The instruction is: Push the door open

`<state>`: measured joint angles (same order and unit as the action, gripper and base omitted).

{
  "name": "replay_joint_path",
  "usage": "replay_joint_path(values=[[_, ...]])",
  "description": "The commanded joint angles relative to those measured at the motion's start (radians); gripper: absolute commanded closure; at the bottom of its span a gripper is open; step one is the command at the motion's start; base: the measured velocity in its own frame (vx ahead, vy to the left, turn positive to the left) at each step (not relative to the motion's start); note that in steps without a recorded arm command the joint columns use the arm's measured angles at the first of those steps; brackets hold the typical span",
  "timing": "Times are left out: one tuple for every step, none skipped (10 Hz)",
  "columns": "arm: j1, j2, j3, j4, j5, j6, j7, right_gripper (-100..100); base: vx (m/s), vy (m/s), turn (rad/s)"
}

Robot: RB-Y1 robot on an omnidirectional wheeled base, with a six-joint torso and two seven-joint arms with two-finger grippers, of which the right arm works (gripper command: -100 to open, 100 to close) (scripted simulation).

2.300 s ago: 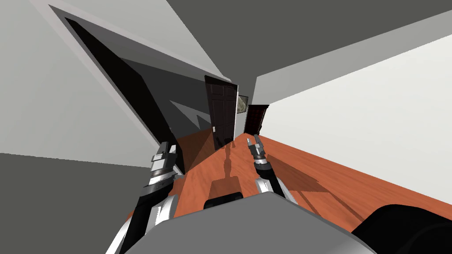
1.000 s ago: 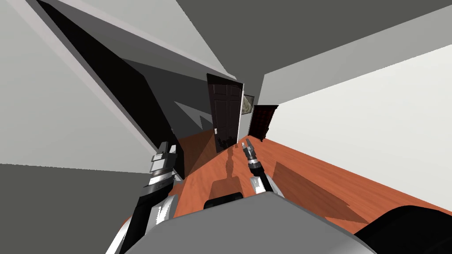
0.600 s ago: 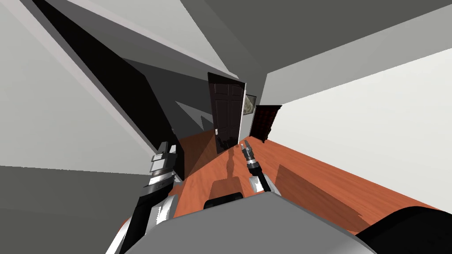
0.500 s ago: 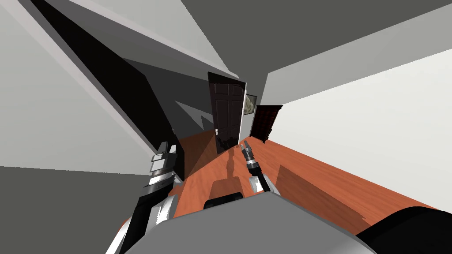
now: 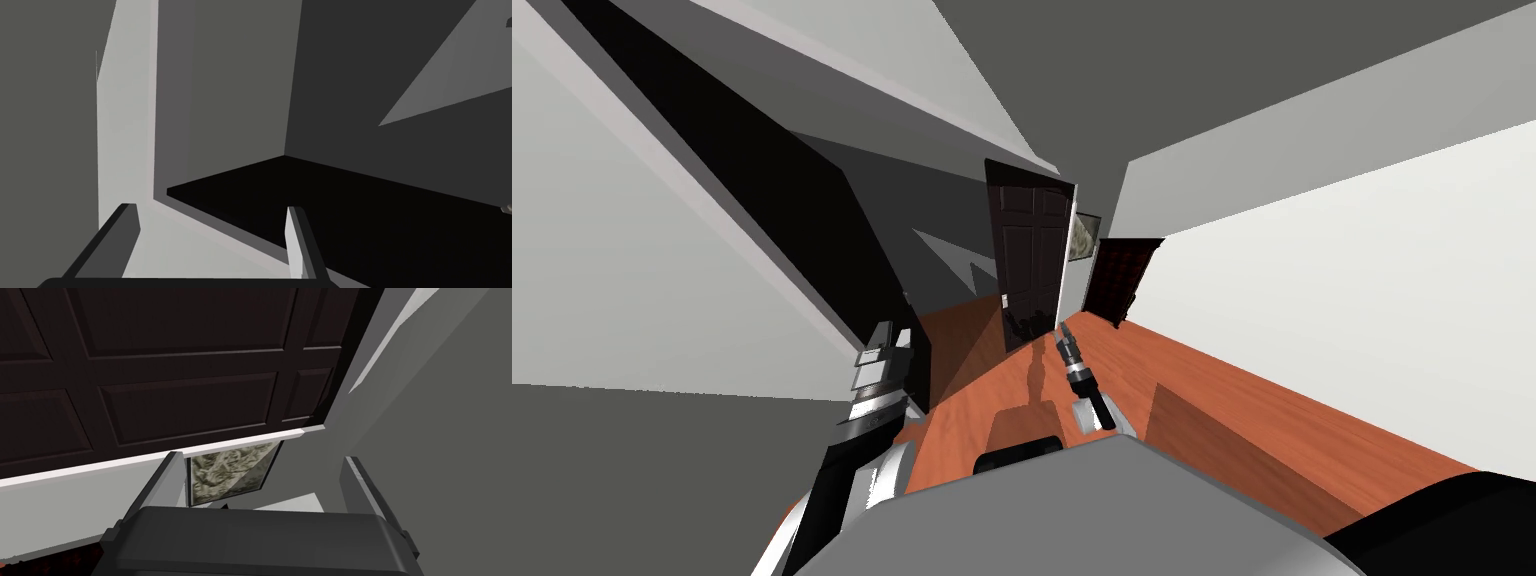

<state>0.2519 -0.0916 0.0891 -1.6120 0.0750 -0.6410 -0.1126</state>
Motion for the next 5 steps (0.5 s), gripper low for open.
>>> replay_joint_path(values=[[-0.022,-0.002,0.001,0.046,-0.002,-0.007,0.003,-100,0.095,-0.014,0.050],[-0.034,-0.002,0.002,0.073,-0.003,-0.011,0.005,-100,0.088,-0.015,0.064],[-0.046,-0.002,0.004,0.101,-0.004,-0.016,0.008,-100,0.104,-0.032,0.049],[-0.059,-0.001,0.005,0.127,-0.005,-0.021,0.010,-100,0.107,-0.026,0.065],[-0.071,-0.001,0.006,0.158,-0.006,-0.026,0.013,-100,0.094,-0.011,0.064]])
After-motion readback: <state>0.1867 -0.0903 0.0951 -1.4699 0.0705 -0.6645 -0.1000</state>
